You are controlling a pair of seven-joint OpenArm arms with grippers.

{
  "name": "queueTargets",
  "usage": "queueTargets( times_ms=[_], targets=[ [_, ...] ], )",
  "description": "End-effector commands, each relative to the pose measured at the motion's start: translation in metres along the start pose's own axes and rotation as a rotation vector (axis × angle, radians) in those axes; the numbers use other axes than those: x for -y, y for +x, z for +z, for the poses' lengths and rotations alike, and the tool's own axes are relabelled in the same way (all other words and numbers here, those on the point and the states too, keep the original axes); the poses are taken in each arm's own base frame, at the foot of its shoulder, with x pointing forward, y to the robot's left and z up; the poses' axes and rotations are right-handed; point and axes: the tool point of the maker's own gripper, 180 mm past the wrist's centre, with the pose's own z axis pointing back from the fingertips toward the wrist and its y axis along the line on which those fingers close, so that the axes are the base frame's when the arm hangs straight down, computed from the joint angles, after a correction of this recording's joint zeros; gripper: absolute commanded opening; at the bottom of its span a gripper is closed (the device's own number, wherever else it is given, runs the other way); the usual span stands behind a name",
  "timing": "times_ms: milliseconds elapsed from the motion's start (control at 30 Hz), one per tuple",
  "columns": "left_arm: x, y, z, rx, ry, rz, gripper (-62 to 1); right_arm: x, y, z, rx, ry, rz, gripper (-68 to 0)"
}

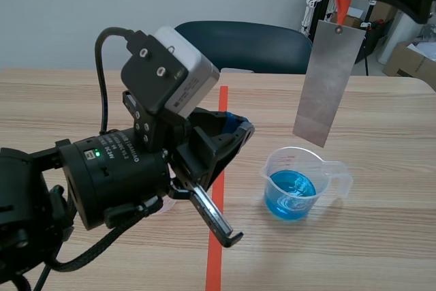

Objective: Do the redox reaction experiment. move the plate over the blue solution

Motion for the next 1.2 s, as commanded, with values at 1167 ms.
queueTargets(
  times_ms=[1167],
  targets=[
    [0.0044, 0.0123, -0.0001, 0.042, -0.016, -0.001, -58.4, 0.003, 0.013, 0.0015, 0.039, -0.009, 0.012, -67.6]
  ],
)
